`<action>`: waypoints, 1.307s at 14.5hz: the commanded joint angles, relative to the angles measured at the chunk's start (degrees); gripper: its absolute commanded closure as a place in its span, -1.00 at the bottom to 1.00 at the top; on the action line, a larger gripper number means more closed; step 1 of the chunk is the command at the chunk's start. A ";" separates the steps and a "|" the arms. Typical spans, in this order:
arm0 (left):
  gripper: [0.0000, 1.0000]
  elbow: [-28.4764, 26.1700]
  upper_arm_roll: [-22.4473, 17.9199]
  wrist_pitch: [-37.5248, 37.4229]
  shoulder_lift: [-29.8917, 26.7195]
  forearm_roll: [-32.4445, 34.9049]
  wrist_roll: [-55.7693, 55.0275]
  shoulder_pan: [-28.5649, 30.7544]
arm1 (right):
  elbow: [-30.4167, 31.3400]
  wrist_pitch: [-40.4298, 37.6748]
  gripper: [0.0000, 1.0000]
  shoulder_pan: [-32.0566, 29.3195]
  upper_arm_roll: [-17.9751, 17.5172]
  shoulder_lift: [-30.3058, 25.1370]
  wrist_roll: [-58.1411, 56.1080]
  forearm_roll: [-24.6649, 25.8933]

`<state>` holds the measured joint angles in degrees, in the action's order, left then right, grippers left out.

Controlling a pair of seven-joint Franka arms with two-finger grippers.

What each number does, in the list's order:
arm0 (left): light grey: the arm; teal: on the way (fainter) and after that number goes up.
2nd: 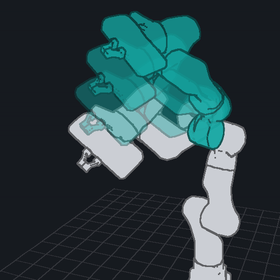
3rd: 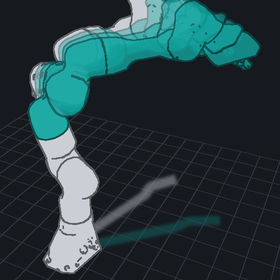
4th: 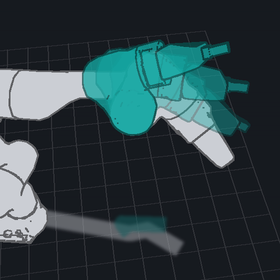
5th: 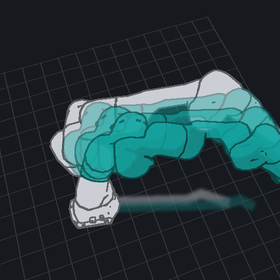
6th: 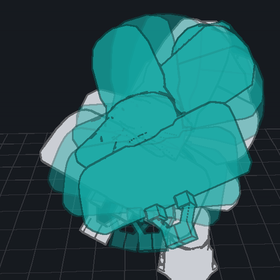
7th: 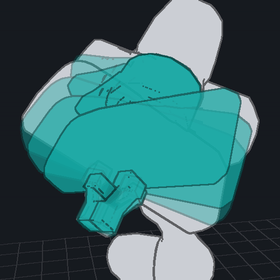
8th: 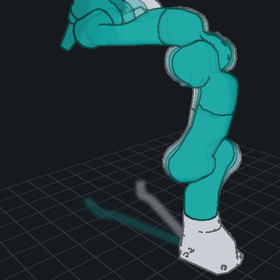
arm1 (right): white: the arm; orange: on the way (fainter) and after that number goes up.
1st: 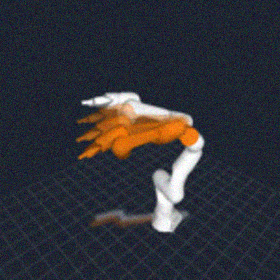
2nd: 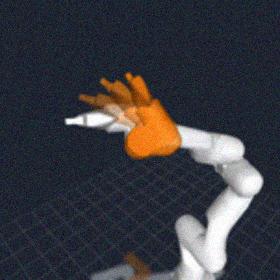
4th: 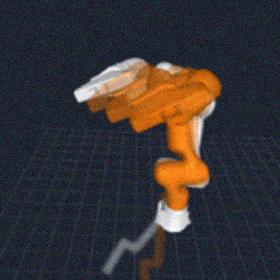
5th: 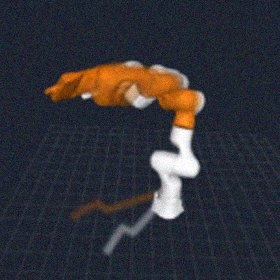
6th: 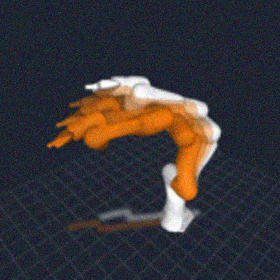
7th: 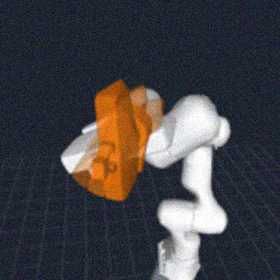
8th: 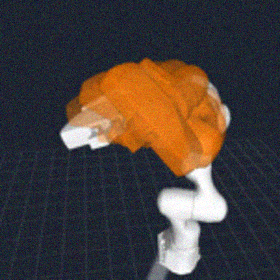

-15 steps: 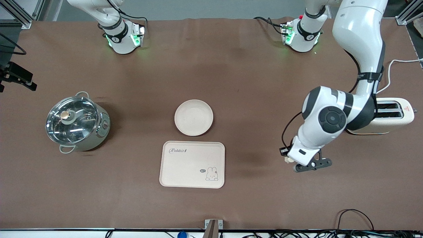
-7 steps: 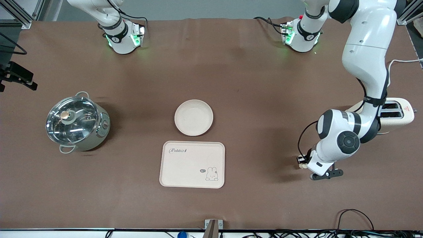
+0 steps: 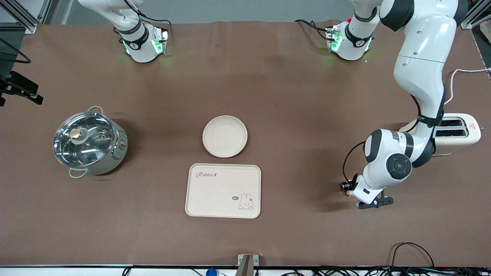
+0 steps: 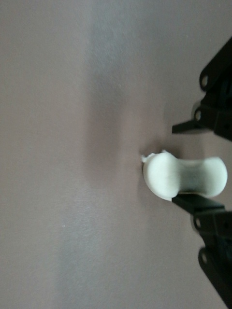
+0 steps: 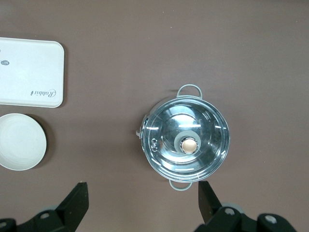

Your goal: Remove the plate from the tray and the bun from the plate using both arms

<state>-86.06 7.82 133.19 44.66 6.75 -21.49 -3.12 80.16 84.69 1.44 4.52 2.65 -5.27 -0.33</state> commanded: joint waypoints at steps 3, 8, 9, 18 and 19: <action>-1.00 -0.60 0.01 -6.61 -10.72 0.90 0.75 0.05 | 1.14 0.21 -1.00 0.23 0.49 -1.16 -0.09 1.03; -1.00 -0.07 -0.17 -16.37 -24.07 0.99 11.28 4.96 | 1.05 -0.14 -1.00 0.40 0.41 -1.24 0.00 1.03; -1.00 0.02 -0.17 -18.56 -26.97 0.99 13.47 5.84 | 1.05 -0.14 -1.00 0.75 0.41 -1.24 0.09 1.03; -1.00 1.17 0.36 -44.23 -44.82 -3.74 17.09 5.85 | 0.97 -0.05 -1.00 1.28 0.32 -1.24 0.09 0.94; -1.00 0.81 0.01 -45.55 -45.62 -5.24 17.88 5.85 | 0.97 0.12 -1.00 1.19 0.49 -1.16 0.09 0.94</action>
<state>-83.51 8.28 89.71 1.42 4.04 -5.64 2.55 80.16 84.67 2.24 4.79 2.65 -5.27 -0.29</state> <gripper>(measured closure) 0.000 0.000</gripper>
